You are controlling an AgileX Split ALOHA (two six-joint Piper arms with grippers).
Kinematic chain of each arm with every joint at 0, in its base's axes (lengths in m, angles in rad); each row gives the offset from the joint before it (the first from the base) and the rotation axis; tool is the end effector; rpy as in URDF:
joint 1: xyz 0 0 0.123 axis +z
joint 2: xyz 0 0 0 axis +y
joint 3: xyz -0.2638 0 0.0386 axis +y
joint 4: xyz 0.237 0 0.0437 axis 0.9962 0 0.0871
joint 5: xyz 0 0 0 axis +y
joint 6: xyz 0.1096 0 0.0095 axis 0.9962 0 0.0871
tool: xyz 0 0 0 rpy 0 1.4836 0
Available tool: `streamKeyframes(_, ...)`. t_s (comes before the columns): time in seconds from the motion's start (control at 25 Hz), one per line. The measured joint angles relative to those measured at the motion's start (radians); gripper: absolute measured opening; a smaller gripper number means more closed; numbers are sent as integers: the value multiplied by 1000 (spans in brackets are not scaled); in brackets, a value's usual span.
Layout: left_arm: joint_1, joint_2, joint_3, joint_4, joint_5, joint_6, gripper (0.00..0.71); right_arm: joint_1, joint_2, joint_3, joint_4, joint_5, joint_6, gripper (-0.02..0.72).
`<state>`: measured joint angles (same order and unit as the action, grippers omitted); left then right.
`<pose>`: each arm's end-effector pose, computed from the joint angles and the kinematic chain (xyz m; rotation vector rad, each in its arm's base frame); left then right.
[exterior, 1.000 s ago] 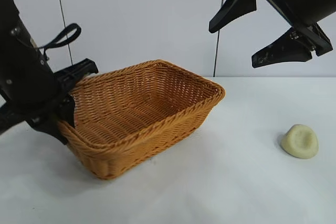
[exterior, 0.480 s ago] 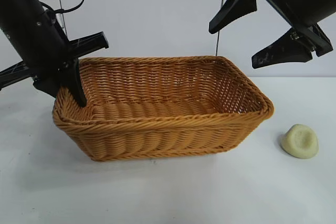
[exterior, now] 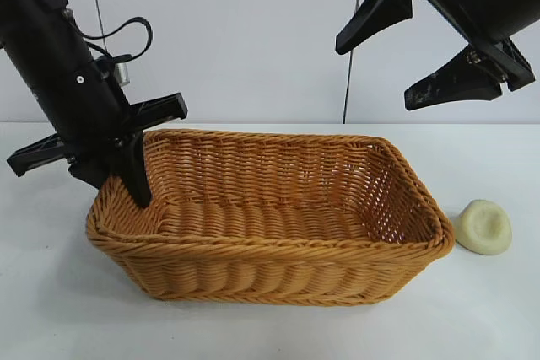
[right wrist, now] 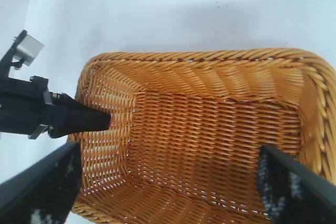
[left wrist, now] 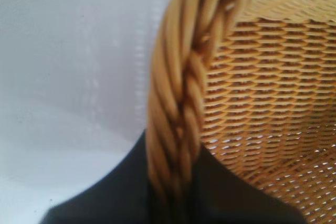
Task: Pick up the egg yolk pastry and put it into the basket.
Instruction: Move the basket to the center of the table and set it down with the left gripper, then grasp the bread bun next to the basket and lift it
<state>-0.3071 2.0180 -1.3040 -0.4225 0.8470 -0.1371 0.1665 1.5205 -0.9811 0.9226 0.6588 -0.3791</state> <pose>0.3438 -0.1445 0.1184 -0.1489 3.0721 -0.5309 0.2983 0.1046 0.2296 0.0967 2.5055 0.8812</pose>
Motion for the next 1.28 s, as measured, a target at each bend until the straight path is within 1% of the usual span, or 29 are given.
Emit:
streamKeyframes(0.28,0,16,0,4,-35,9,82,0,0,0,0,2,0,646)
streamKeyframes(0.36,0,16,0,18,-35,9,100,0,0,0,0,2,0,646)
streamKeyframes(0.4,0,16,0,20,-35,9,129,0,0,0,0,2,0,646)
streamKeyframes(0.48,0,16,0,25,-33,9,232,0,0,0,0,2,0,646)
streamKeyframes(0.6,0,16,0,25,-32,9,470,0,0,0,0,2,0,646)
streamKeyframes(0.68,0,16,-4,27,-27,9,578,0,0,0,0,2,0,646)
streamKeyframes(0.72,0,16,-13,26,-15,9,610,0,0,0,0,2,0,646)
streamKeyframes(0.84,0,12,-56,27,36,9,647,0,0,0,0,2,0,646)
streamKeyframes(1.04,0,-49,-151,45,131,9,658,0,0,0,0,2,0,646)
streamKeyframes(1.16,0,-88,-208,88,163,5,660,0,0,0,0,2,0,646)
streamKeyframes(1.28,1,-101,-250,176,193,-29,661,0,0,0,0,2,0,646)
